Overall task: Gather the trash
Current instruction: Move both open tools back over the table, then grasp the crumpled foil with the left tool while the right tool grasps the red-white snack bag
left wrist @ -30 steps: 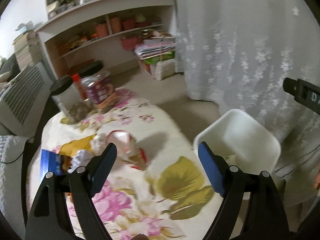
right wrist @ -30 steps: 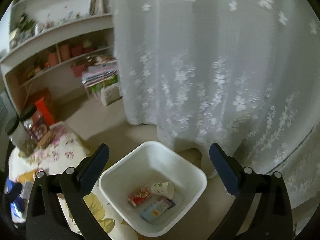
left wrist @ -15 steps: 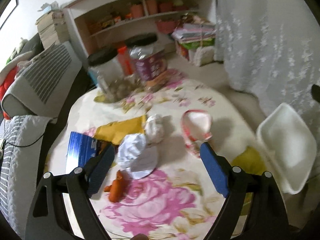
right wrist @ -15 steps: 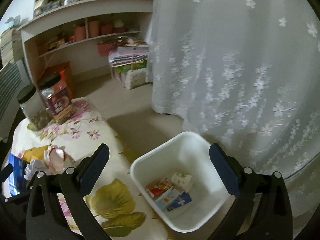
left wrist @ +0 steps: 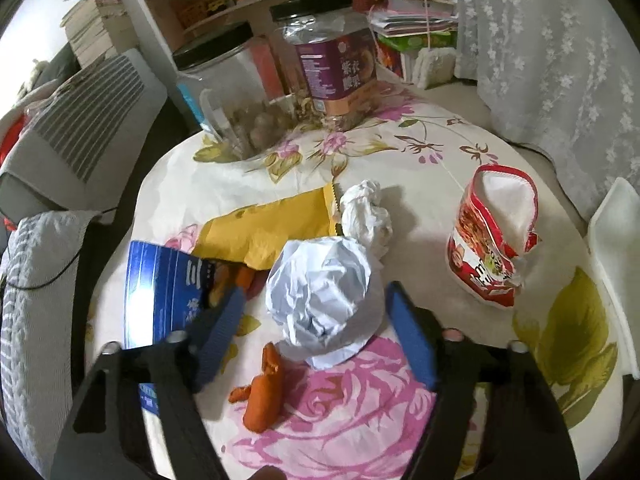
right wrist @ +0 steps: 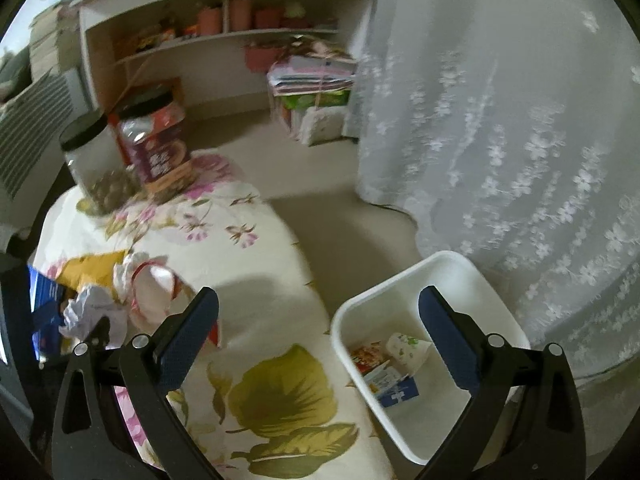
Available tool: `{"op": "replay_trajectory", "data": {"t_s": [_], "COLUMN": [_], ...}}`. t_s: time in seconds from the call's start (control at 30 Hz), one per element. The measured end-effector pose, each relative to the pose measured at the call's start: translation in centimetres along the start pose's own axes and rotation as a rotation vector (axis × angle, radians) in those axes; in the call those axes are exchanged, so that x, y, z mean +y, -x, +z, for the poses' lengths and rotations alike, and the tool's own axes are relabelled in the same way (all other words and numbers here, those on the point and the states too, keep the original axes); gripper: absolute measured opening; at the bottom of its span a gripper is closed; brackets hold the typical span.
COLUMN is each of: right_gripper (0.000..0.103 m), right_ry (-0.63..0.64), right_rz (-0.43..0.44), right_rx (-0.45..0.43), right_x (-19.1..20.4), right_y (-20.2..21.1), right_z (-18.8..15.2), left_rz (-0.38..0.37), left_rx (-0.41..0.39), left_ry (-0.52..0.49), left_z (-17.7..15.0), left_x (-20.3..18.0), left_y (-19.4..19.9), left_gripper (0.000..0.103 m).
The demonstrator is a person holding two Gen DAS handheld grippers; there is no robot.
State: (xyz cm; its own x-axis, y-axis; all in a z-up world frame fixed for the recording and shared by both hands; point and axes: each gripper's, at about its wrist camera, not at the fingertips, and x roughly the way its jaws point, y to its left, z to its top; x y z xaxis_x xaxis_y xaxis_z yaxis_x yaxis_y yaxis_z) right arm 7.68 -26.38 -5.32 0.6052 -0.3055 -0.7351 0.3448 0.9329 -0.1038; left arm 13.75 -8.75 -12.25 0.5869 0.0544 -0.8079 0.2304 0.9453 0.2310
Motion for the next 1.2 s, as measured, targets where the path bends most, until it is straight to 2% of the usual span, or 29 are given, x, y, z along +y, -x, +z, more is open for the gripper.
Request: {"op": "replay_trajectory", "data": {"t_s": [0.03, 0.1, 0.33, 0.47, 0.63, 0.83, 0.87, 0.9, 0.93, 0.97, 1.03, 1.2], "right_gripper": [0.096, 0.096, 0.096, 0.096, 0.096, 0.095, 0.091, 0.078, 0.059, 0.05, 0.044, 0.043], "right_ry": [0.017, 0.04, 0.091, 0.111, 0.154, 0.202, 0.197, 0.196, 0.197, 0.195, 0.191, 0.189], "right_rz": [0.015, 0.034, 0.128, 0.148, 0.165, 0.122, 0.113, 0.109, 0.109, 0.107, 0.106, 0.158], "right_rx": [0.007, 0.016, 0.057, 0.07, 0.08, 0.128, 0.139, 0.156, 0.172, 0.194, 0.193, 0.16], "right_x": [0.6, 1.5, 5.3, 7.8, 10.8, 13.1, 13.2, 13.3, 13.3, 13.4, 13.4, 13.6], "right_y": [-0.3, -0.6, -2.0, -3.2, -4.3, -6.7, -7.2, -7.7, -8.0, -8.5, -8.6, -7.0], "right_z": [-0.1, -0.2, -0.3, -0.3, -0.5, -1.2, -1.3, -1.4, -1.5, -1.6, -1.7, -1.4], "left_rz": [-0.003, -0.016, -0.074, -0.085, -0.102, -0.126, -0.129, -0.131, -0.132, -0.132, -0.132, -0.122], "left_rx": [0.001, 0.011, -0.044, -0.07, -0.04, -0.014, -0.013, -0.01, -0.008, -0.006, -0.006, -0.022], "left_ry": [-0.009, 0.0, 0.036, 0.064, 0.128, 0.166, 0.169, 0.172, 0.176, 0.181, 0.187, 0.202], "left_z": [0.0, 0.1, 0.0, -0.4, -1.4, -2.2, -2.3, -2.3, -2.3, -2.4, -2.4, -2.2], "left_x": [0.0, 0.5, 3.0, 4.9, 8.0, 9.4, 9.5, 9.5, 9.6, 9.6, 9.7, 10.0], "left_y": [-0.1, -0.3, 2.6, 4.2, 4.4, 4.0, 4.0, 3.9, 3.8, 3.7, 3.7, 4.0], "left_gripper": [0.042, 0.02, 0.017, 0.017, 0.017, 0.017, 0.017, 0.017, 0.017, 0.017, 0.017, 0.017]}}
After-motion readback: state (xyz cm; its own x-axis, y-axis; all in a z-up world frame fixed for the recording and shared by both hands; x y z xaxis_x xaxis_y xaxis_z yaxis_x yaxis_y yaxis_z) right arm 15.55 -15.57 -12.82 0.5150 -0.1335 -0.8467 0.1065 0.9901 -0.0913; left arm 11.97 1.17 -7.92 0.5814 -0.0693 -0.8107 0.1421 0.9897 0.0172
